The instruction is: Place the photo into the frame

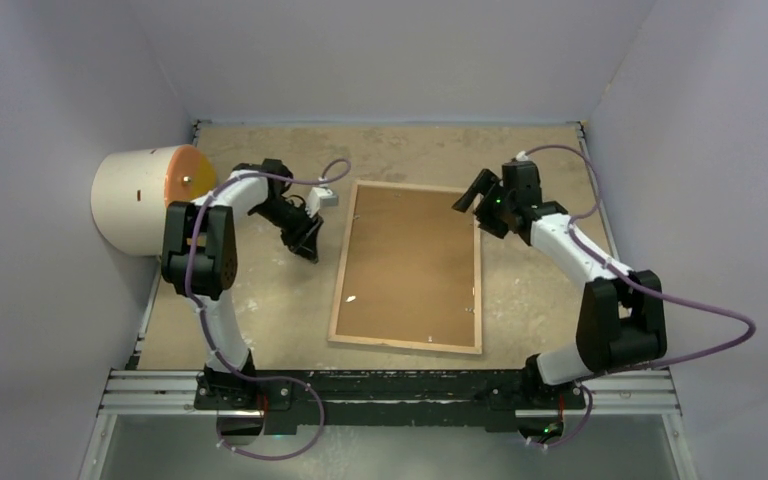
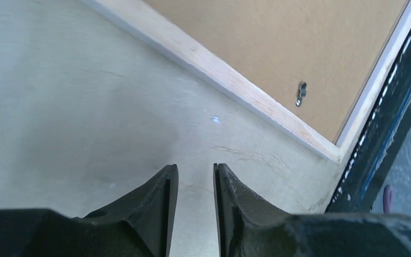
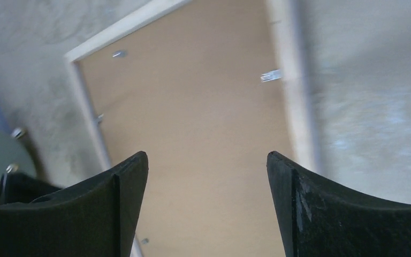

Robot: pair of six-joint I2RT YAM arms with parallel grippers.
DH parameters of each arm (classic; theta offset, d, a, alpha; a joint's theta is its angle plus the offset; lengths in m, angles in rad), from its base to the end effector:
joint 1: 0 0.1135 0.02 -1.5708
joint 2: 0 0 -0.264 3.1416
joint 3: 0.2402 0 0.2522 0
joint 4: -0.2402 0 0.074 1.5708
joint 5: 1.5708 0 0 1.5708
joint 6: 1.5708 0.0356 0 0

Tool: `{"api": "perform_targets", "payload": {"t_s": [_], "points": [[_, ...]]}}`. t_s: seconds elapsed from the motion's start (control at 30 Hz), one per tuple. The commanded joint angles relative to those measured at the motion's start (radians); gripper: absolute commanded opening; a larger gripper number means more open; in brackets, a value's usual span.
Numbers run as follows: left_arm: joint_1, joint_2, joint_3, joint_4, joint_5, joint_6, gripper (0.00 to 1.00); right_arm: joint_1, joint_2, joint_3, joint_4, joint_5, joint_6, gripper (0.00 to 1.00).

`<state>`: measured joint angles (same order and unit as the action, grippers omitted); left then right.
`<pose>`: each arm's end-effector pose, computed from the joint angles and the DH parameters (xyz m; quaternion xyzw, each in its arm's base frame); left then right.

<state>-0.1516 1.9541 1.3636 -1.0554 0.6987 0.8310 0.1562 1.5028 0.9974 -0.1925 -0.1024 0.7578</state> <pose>0.3406 -0.0752 0.1708 0.4316 0.8339 -0.3343 0.0807 0.3247 0.0548 0.2405 0.2475 0.8708 0.2279 0.3584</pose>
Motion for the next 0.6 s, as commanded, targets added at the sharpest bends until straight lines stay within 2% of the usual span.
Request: {"api": "perform_targets", "payload": {"t_s": [0.0,0.17,0.3,0.43,0.57], "points": [[0.029,0.01,0.032,-0.029,0.187,-0.015,0.35,0.202,-0.069,-0.053,0.083,-0.024,0.103,0.81],[0.023,0.082,0.011,0.017,0.266,-0.081,0.38,0.452,-0.026,-0.113,0.247,-0.094,0.214,0.75],[0.009,0.111,0.0,0.06,0.272,-0.11,0.38,0.616,0.074,-0.081,0.315,-0.13,0.244,0.73],[0.0,0.125,0.005,0.088,0.272,-0.14,0.38,0.703,0.163,-0.029,0.334,-0.158,0.241,0.71],[-0.003,0.133,0.002,0.107,0.274,-0.159,0.35,0.731,0.22,0.016,0.312,-0.177,0.218,0.67]]}}
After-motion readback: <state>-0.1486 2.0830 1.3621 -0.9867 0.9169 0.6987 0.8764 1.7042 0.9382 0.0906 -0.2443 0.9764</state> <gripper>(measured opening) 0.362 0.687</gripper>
